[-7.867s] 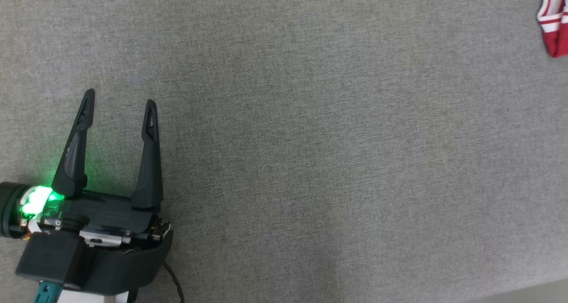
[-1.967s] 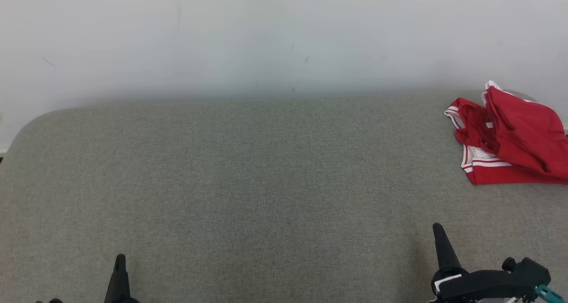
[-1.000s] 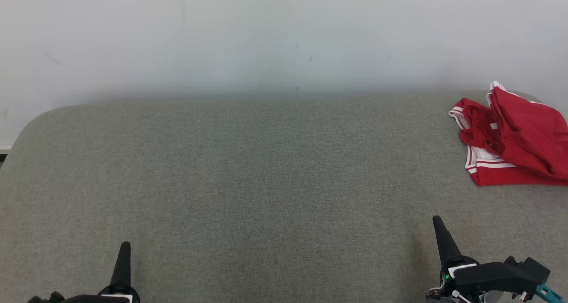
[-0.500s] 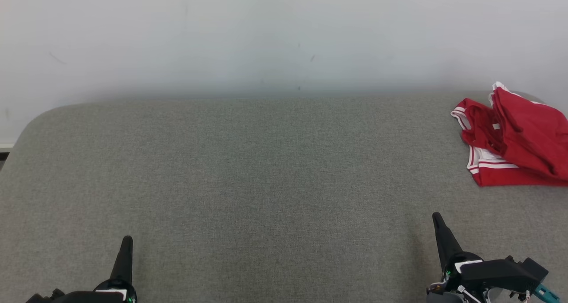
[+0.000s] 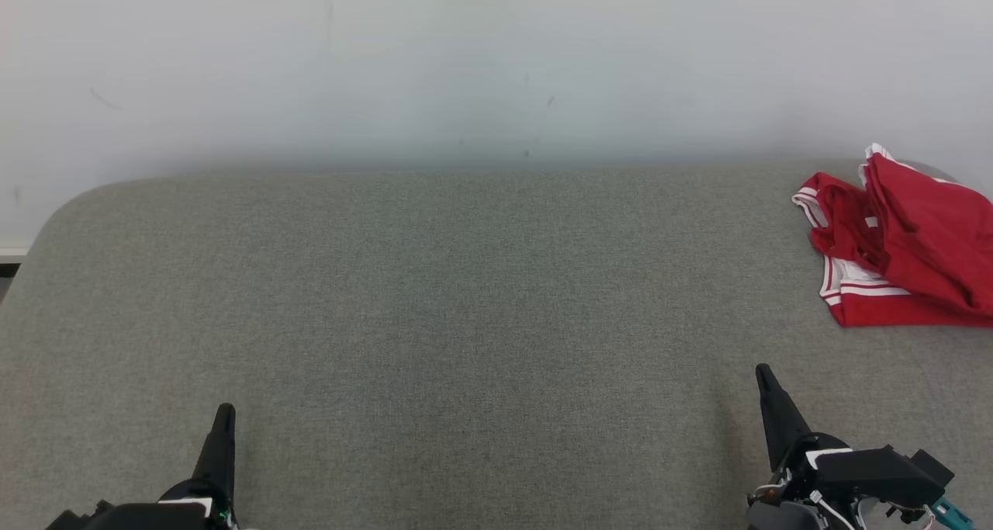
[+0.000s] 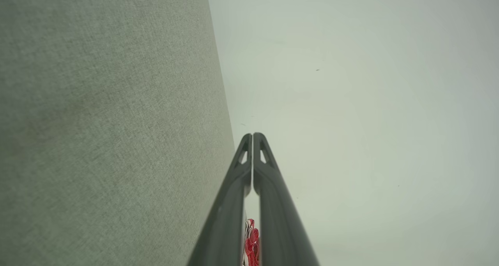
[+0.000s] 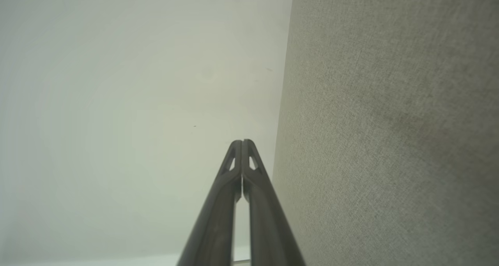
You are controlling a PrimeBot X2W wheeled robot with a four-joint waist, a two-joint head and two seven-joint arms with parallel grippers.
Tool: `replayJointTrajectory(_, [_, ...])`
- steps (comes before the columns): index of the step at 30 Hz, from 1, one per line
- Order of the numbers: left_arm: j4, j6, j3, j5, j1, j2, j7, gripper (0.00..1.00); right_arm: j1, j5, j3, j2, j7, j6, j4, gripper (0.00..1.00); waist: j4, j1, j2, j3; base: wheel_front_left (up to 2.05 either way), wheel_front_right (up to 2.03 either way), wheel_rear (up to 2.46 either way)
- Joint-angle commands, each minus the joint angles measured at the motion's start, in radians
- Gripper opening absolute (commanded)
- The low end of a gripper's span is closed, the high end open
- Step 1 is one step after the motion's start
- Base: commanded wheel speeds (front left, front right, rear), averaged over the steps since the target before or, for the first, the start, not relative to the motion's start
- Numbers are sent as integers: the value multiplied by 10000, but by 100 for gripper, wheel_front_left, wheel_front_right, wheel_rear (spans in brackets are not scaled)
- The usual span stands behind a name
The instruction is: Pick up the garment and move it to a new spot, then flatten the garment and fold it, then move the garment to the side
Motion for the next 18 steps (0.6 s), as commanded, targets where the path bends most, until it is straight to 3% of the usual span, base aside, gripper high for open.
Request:
replayJointTrajectory(1, [9,-79,36,-220,-147,32,66,0,-78,193,-28,48,74,-19,-3,0,6,0,0,2,0,0,0])
replayJointTrajectory(18, [29,-82,41,-703,-209,30,178,0,-124,664,-72,65,191,-21,14,0,35,0,0,10,0,0,0])
